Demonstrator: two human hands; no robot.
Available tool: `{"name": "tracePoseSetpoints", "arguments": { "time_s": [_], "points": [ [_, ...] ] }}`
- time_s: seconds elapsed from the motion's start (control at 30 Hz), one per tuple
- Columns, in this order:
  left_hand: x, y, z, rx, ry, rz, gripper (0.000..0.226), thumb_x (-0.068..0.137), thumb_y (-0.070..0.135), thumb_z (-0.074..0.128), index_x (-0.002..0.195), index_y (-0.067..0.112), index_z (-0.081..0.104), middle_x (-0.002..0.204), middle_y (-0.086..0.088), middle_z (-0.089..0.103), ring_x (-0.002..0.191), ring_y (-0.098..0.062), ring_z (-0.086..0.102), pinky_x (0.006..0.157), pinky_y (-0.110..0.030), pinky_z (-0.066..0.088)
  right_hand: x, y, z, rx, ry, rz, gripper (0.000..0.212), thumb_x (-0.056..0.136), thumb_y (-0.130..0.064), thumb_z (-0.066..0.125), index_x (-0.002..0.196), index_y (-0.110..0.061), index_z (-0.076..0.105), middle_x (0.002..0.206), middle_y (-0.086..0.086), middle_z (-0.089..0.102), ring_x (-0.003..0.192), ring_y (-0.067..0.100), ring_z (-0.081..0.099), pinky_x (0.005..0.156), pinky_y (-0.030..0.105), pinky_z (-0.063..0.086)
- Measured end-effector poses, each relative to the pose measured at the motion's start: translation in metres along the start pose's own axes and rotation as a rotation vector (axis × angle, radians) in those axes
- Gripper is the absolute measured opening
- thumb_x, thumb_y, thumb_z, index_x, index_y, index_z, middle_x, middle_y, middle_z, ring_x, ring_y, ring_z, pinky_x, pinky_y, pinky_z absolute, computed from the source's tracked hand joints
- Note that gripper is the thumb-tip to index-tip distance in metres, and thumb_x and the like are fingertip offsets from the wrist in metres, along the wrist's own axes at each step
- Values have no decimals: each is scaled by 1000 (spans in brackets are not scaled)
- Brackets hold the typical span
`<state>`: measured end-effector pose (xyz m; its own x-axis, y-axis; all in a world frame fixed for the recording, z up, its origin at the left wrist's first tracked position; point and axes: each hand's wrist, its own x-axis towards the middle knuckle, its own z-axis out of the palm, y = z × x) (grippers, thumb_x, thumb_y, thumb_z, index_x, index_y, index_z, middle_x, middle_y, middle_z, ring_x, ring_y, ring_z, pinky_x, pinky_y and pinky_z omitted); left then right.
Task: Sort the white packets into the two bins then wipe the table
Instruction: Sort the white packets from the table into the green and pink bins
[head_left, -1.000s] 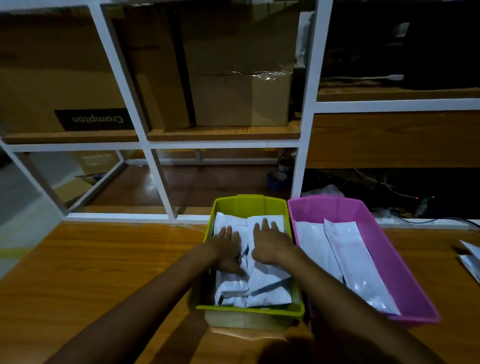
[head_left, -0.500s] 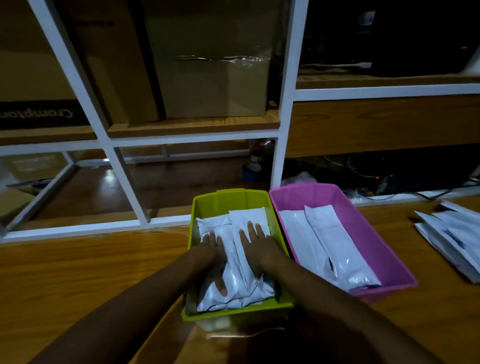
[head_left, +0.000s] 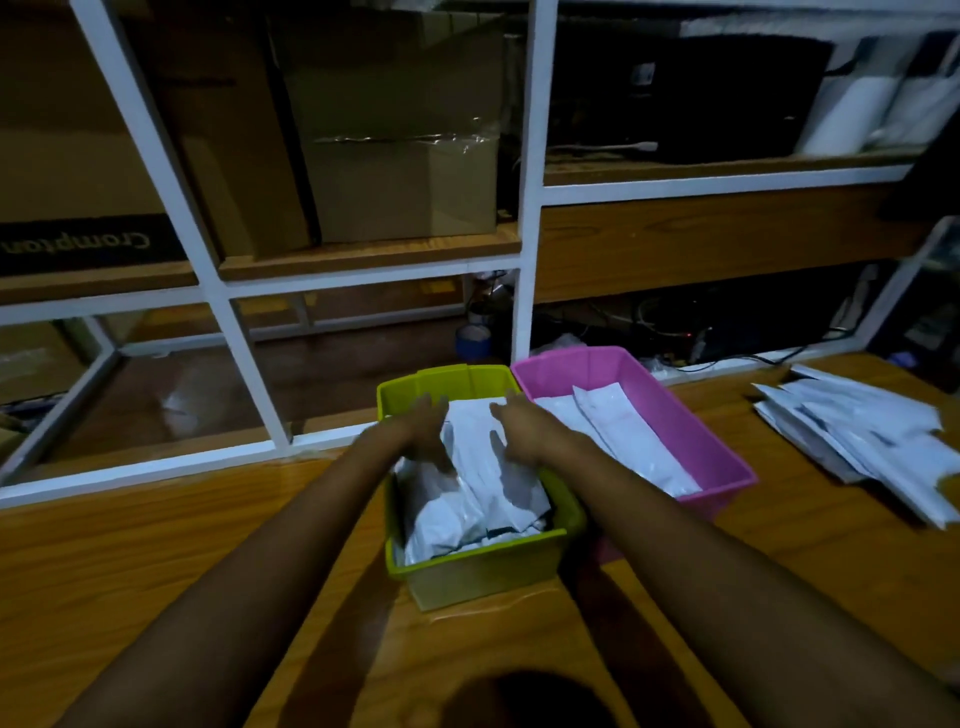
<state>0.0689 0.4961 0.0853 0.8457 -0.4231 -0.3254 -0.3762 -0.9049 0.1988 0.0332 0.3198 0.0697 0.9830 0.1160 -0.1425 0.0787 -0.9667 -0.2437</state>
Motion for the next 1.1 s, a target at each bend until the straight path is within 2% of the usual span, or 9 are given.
{"name": "tracePoseSetpoints", "arguments": {
  "time_s": [0.07, 0.17, 0.27, 0.37, 0.47, 0.6, 0.7, 0.87, 1.1],
  "points": [
    [-14, 10, -16, -128, 240, 73, 105, 80, 39, 75, 153, 6, 7, 160, -21, 3, 148, -32, 4, 116, -37, 16, -28, 8, -20, 43, 122, -47, 68, 86, -22, 67, 144, -7, 35, 156, 23, 20, 144, 33, 23, 106, 43, 39],
    [-40, 39, -19, -318, 585, 175, 81, 88, 34, 67, 151, 9, 24, 159, -16, 18, 148, -29, 12, 116, -39, 20, -79, 23, -37, 151, 322, -50, 75, 87, -30, 66, 150, -16, 29, 160, 12, 20, 148, 25, 14, 112, 44, 33],
    [-70, 84, 0, -465, 794, 289, 69, 89, 32, 66, 147, 12, 35, 155, -8, 32, 146, -24, 21, 115, -38, 26, -139, 44, -44, 216, 507, -22, 69, 91, -32, 62, 150, -18, 30, 160, 8, 21, 148, 22, 16, 116, 38, 28],
    [-104, 139, 37, -575, 897, 337, 68, 85, 44, 66, 144, 21, 41, 154, 1, 35, 144, -12, 25, 110, -25, 27, -204, 66, -44, 306, 616, 32, 62, 93, -28, 59, 149, -21, 33, 160, 5, 20, 147, 23, 20, 115, 39, 28],
    [-131, 198, 74, -683, 883, 355, 69, 80, 42, 70, 142, 22, 45, 152, 3, 38, 141, -7, 29, 109, -18, 26, -266, 95, -36, 376, 697, 77, 61, 93, -33, 57, 149, -26, 33, 160, 1, 21, 147, 23, 20, 115, 43, 30],
    [-148, 271, 117, -740, 821, 415, 72, 79, 50, 65, 141, 18, 46, 151, 3, 38, 142, -13, 31, 113, -26, 28, -340, 134, -20, 434, 774, 141, 61, 91, -44, 55, 147, -31, 35, 160, -5, 21, 145, 20, 22, 113, 38, 29],
    [-153, 320, 142, -759, 772, 436, 71, 79, 45, 67, 140, 18, 46, 151, 2, 38, 142, -13, 32, 113, -25, 28, -383, 164, -9, 453, 816, 163, 62, 88, -46, 52, 146, -32, 35, 158, -6, 24, 144, 18, 26, 109, 34, 30],
    [-152, 379, 165, -743, 678, 465, 70, 81, 42, 67, 143, 20, 43, 153, 3, 34, 143, -11, 28, 108, -12, 22, -423, 213, 0, 472, 829, 237, 62, 89, -47, 52, 146, -27, 39, 158, -8, 24, 142, 19, 27, 108, 36, 33],
    [-114, 428, 177, -731, 593, 436, 67, 88, 36, 66, 147, 23, 37, 157, 3, 27, 145, -15, 25, 113, -35, 31, -430, 279, 5, 495, 783, 346, 60, 94, -41, 56, 148, -29, 35, 159, -9, 21, 145, 18, 21, 110, 36, 28]
  ]
}}
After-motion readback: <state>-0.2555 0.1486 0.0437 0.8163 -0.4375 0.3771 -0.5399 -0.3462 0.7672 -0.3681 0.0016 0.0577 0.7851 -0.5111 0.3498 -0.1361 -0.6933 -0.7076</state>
